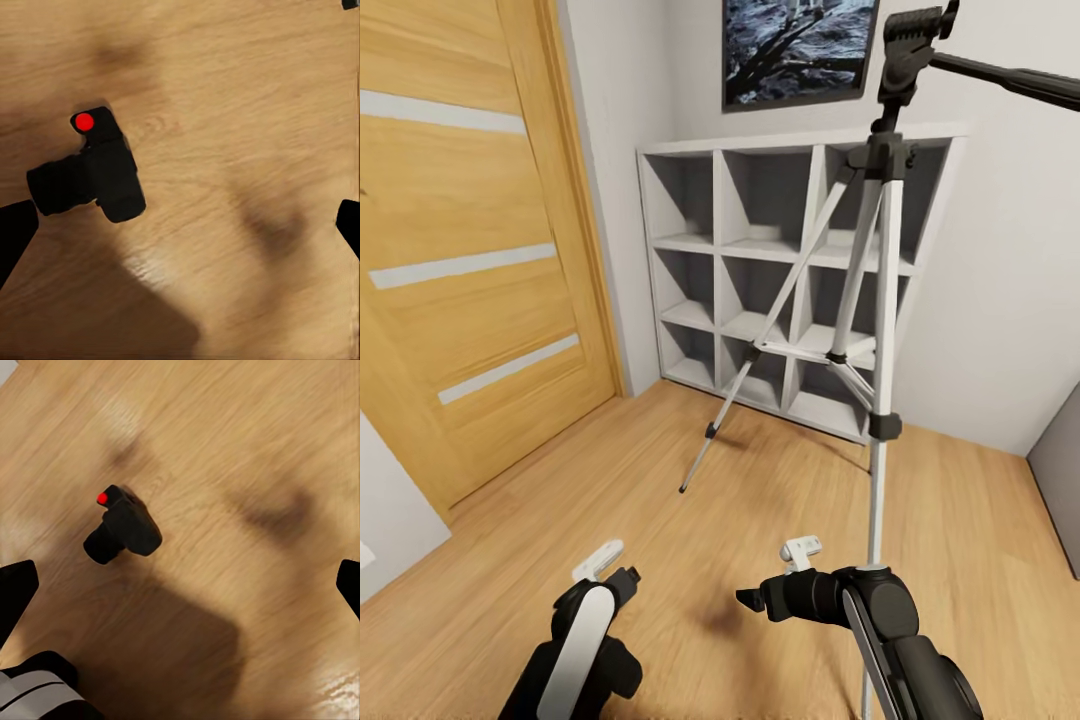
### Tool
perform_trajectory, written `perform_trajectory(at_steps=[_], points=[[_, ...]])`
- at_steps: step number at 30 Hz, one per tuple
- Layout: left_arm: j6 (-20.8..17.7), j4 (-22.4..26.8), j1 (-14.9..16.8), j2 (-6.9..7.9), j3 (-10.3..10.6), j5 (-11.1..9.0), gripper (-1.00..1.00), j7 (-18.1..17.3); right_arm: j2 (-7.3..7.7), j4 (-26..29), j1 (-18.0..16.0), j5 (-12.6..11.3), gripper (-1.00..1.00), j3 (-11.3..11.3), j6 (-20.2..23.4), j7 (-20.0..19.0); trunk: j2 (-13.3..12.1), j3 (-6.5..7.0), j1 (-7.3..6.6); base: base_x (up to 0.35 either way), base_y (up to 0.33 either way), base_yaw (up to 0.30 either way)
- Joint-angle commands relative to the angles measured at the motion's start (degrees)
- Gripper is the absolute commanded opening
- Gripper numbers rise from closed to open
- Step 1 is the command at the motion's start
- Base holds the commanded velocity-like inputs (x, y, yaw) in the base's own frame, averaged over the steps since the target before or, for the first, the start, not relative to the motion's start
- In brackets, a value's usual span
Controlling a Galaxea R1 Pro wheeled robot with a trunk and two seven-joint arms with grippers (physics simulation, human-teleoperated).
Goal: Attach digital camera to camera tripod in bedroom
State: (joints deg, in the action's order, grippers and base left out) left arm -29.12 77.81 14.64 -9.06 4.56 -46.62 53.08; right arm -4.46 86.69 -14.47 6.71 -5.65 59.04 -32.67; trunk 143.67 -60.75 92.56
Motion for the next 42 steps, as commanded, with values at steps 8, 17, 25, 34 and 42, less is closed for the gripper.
perform_trajectory(at_steps=[8, 17, 25, 34, 42], points=[[6.18, -0.39, 0.03, 0.00, 0.08, -3.28, 1.00, 2.37, -0.02, 0.06, -0.03, 0.58, 1.00, 0.02, 0.20, -0.49, 0.14, -1.83, 0.19, 0.000, 0.000, 0.000], [7.70, -0.51, 0.03, 0.07, 0.10, -7.11, 1.00, 4.33, -0.02, 0.06, -0.03, 0.66, 1.00, 0.02, 0.20, -0.48, 0.26, -3.83, 0.42, 0.000, 0.000, 0.000], [7.84, -0.53, 0.03, 0.09, 0.10, -7.65, 1.00, 4.48, -0.02, 0.06, -0.03, 0.67, 1.00, 0.01, 0.20, -0.47, 0.36, -5.60, 0.63, 0.000, 0.000, 0.000], [7.85, -1.05, 0.03, 0.11, 0.16, -7.78, 1.00, 4.49, -0.02, 0.06, -0.03, 0.67, 1.00, 0.02, 0.20, -0.49, 0.48, -7.60, 0.86, 0.000, 0.000, 0.000], [7.91, -1.16, 0.03, 0.10, 0.17, -7.78, 1.00, 4.48, -0.02, 0.06, -0.03, 0.67, 1.00, 0.02, 0.20, -0.47, 0.59, -9.37, 1.07, 0.000, 0.000, 0.000]])
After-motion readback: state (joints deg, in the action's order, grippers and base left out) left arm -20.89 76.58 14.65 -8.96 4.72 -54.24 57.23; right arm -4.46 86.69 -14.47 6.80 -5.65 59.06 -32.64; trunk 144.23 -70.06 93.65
